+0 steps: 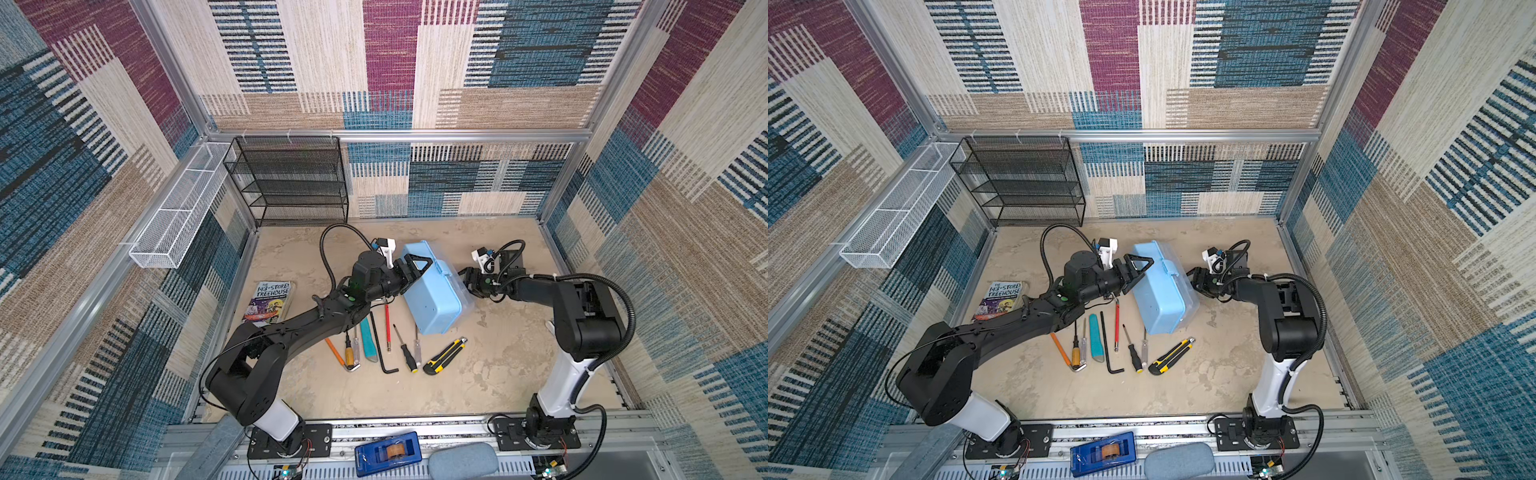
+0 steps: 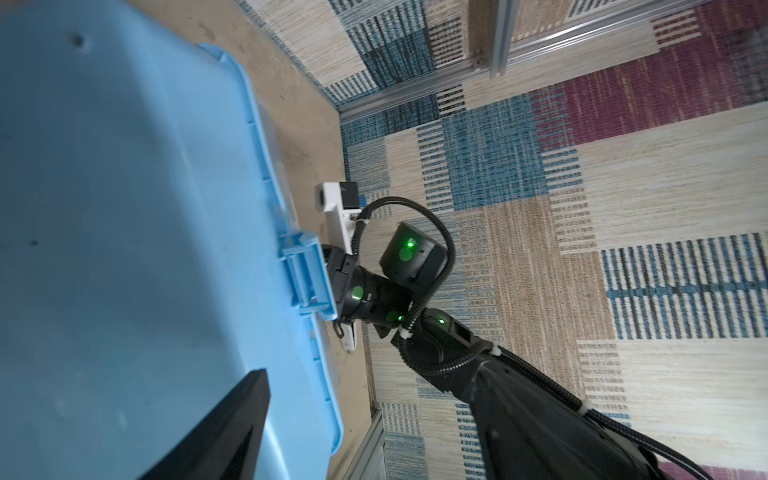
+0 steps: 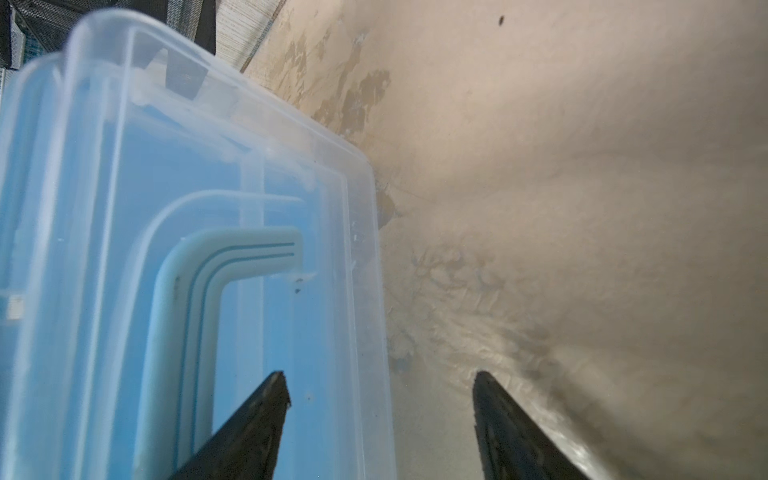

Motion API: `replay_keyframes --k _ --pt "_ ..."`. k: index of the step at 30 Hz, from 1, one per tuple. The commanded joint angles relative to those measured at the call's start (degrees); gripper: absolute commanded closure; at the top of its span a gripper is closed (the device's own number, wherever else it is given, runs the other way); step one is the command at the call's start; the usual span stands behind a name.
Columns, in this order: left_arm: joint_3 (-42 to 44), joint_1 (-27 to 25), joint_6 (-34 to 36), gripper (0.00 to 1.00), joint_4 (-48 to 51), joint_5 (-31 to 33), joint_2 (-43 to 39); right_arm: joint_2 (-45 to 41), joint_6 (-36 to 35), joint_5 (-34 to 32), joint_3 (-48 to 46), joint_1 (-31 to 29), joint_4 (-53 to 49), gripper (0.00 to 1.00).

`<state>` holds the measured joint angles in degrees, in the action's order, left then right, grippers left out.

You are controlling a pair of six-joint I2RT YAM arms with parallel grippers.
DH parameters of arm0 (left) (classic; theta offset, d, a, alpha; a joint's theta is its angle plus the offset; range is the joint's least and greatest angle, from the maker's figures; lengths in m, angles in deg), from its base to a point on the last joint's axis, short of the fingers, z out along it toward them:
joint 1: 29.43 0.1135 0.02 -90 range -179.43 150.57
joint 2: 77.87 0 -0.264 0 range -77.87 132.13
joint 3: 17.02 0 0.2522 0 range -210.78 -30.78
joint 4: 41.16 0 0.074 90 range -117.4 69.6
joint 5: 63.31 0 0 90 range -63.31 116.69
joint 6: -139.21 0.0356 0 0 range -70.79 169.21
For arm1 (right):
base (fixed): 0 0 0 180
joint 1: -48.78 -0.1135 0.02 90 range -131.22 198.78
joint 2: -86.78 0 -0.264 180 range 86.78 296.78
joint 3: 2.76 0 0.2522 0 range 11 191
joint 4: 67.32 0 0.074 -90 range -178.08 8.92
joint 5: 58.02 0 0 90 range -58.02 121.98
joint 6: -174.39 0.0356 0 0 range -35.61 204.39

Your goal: Pack the tool kit

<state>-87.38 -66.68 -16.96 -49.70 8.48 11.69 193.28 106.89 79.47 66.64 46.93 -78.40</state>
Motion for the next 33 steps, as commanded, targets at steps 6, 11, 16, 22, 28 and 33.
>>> replay_keyframes --k 6,11,16,22,28,33 --pt "-3.4 0.2 3.9 0.19 10.0 -1.2 3.0 -0.8 0.8 2.6 1.0 0.0 1.0 0.27" --pt "-6.0 0.2 3.3 0.26 9.6 -3.6 7.0 -1.6 3.7 4.5 0.4 0.0 3.6 0.28" --pt "-8.3 0.2 4.3 0.36 8.9 -4.1 10.1 -2.2 6.3 6.3 0.7 0.0 5.8 0.29" --pt "-11.8 0.2 4.1 0.37 7.0 -5.7 14.7 -3.4 6.9 7.3 1.1 0.0 5.8 0.29" --pt "-16.3 0.3 5.1 0.37 7.6 -6.7 18.8 -6.2 6.0 6.4 2.7 0.0 3.0 0.28" --pt "-16.7 1.0 4.1 0.37 5.3 -7.4 21.1 -8.8 6.0 5.2 3.4 0.0 1.5 0.29"
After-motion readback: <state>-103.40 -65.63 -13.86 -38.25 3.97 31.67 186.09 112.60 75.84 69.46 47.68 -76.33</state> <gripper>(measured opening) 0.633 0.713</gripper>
